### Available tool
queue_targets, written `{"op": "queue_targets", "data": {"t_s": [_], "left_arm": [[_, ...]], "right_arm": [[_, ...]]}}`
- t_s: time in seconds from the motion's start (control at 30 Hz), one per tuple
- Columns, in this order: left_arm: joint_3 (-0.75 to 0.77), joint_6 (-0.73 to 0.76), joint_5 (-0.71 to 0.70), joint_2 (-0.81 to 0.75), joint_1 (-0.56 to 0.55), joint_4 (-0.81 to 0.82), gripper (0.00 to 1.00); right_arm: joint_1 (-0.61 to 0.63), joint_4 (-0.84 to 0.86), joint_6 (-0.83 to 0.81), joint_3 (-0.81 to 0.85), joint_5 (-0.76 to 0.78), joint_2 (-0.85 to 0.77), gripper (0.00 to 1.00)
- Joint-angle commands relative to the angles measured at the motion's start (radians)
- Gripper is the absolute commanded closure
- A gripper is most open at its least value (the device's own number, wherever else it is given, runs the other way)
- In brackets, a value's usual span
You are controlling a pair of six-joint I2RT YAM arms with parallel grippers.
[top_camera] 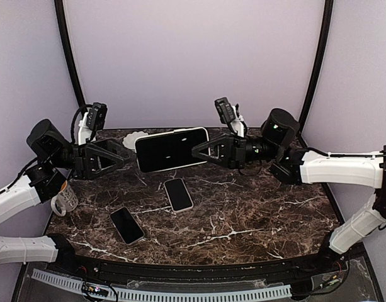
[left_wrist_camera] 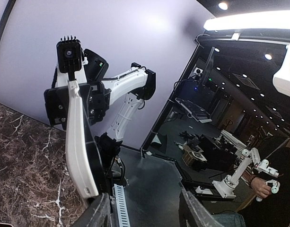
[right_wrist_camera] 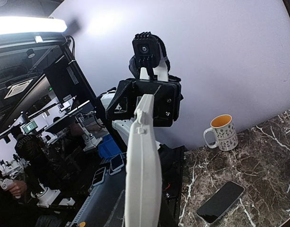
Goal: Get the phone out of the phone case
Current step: Pass from the right arm to the left
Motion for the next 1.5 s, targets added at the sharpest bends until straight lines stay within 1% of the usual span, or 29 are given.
{"op": "queue_targets", "data": {"t_s": [0.0, 0.47, 0.73, 0.83, 0.93, 1.07, 1.3, 1.37, 1.47], "left_arm": [[0.021, 0.049, -0.010, -0.014, -0.005, -0.048, 0.49], [0.019, 0.085, -0.111, 0.004, -0.004, -0.098, 0.48], [0.050, 0.188, -0.251, -0.009, -0.005, -0.273, 0.48], [0.055, 0.218, -0.300, -0.020, -0.005, -0.310, 0.47], [0.064, 0.247, -0.380, -0.027, -0.005, -0.382, 0.47], [0.064, 0.277, -0.428, -0.032, -0.005, -0.426, 0.47], [0.055, 0.274, -0.439, -0.028, -0.004, -0.428, 0.46], [0.054, 0.266, -0.422, -0.027, -0.005, -0.415, 0.45], [0.054, 0.257, -0.398, -0.035, -0.005, -0.394, 0.45]], "right_arm": [[0.015, 0.113, 0.012, 0.041, -0.009, -0.007, 1.00], [0.046, 0.080, -0.006, 0.062, -0.011, 0.015, 1.00], [0.050, 0.066, -0.016, 0.059, -0.003, 0.009, 1.00], [0.052, 0.072, -0.016, 0.056, -0.003, 0.006, 1.00], [0.052, 0.078, -0.015, 0.054, -0.008, 0.002, 1.00], [0.052, 0.104, -0.006, 0.041, -0.018, -0.005, 1.00], [0.055, 0.205, 0.071, 0.023, -0.047, -0.003, 1.00], [0.055, 0.194, 0.070, 0.026, -0.035, -0.002, 1.00], [0.055, 0.095, 0.023, 0.036, 0.017, -0.005, 1.00]]}}
